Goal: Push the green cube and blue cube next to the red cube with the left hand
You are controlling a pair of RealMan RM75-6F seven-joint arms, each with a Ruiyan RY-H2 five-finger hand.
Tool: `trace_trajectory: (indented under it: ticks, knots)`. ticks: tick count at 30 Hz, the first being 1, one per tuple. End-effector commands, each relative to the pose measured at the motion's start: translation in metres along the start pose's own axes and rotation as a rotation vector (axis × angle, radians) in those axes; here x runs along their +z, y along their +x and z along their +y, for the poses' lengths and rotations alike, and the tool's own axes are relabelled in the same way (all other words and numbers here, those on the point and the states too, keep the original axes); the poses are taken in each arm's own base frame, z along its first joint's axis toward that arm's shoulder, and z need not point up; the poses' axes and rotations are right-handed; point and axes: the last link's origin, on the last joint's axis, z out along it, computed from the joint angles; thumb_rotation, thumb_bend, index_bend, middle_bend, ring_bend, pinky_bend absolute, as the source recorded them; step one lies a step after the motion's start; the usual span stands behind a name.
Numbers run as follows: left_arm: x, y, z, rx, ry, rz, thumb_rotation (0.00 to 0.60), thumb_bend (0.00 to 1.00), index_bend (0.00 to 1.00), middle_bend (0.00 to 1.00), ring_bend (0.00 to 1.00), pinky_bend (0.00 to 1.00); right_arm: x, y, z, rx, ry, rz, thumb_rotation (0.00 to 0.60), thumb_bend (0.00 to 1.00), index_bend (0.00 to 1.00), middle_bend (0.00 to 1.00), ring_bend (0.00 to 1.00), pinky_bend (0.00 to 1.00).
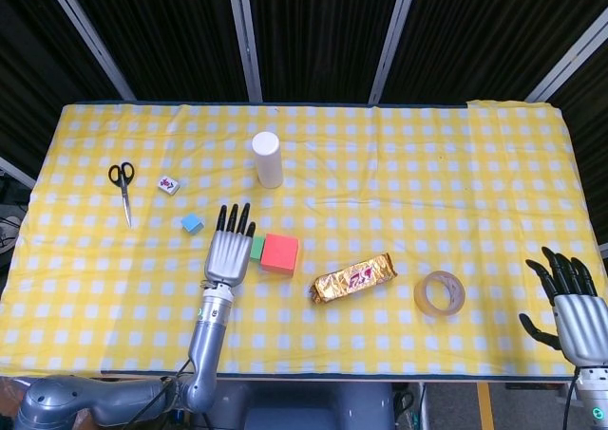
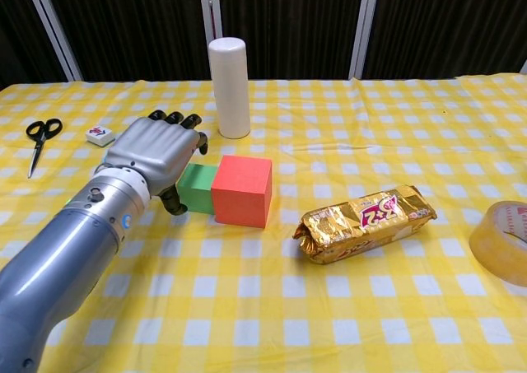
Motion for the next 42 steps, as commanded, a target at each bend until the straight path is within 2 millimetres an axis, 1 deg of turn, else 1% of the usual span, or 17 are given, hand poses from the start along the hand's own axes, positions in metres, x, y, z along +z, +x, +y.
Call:
trace_trajectory:
  ticks: [1,5,10,15,22,29,33,42]
  knots:
    - [-0.002,0.011,-0.031,0.007,0.038,0.017,0.600,0.21,0.23,0.00,0.00,0.00,-0.001,0.000,0.000,-0.001,0.000,0.000,0.600,0.32,0.16,0.00,0.00,0.00]
    - [-0.002,0.016,-0.059,-0.039,0.052,-0.017,0.600,0.20,0.23,0.00,0.00,0.00,-0.003,0.001,-0.001,0.000,0.000,0.006,0.600,0.32,0.16,0.00,0.00,0.00]
    - [0.002,0.015,-0.080,-0.020,0.064,-0.043,0.600,0.18,0.24,0.00,0.00,0.00,-0.003,0.001,-0.003,-0.003,0.004,0.004,0.600,0.32,0.16,0.00,0.00,0.00]
    - [0.009,0.013,-0.096,-0.015,0.058,-0.071,0.600,0.18,0.24,0.00,0.00,0.00,-0.002,0.000,-0.003,-0.005,0.001,-0.002,0.600,0.32,0.16,0.00,0.00,0.00]
    - [0.016,0.011,-0.099,-0.004,0.043,-0.072,0.600,0.18,0.24,0.00,0.00,0.00,-0.002,0.000,-0.002,-0.004,-0.004,-0.002,0.600,0.32,0.16,0.00,0.00,0.00]
    - [0.022,0.010,-0.101,0.005,0.039,-0.081,0.600,0.18,0.28,0.00,0.00,0.00,-0.002,0.001,-0.002,-0.001,-0.003,-0.002,0.600,0.32,0.16,0.00,0.00,0.00]
    - [0.026,0.008,-0.106,0.037,0.034,-0.094,0.600,0.18,0.29,0.00,0.00,0.00,-0.003,0.001,-0.001,0.002,-0.007,0.000,0.600,0.32,0.16,0.00,0.00,0.00]
    - [0.028,0.015,-0.117,0.127,0.007,-0.105,0.600,0.18,0.28,0.00,0.00,0.00,-0.005,0.001,-0.001,0.003,-0.007,0.001,0.600,0.32,0.16,0.00,0.00,0.00]
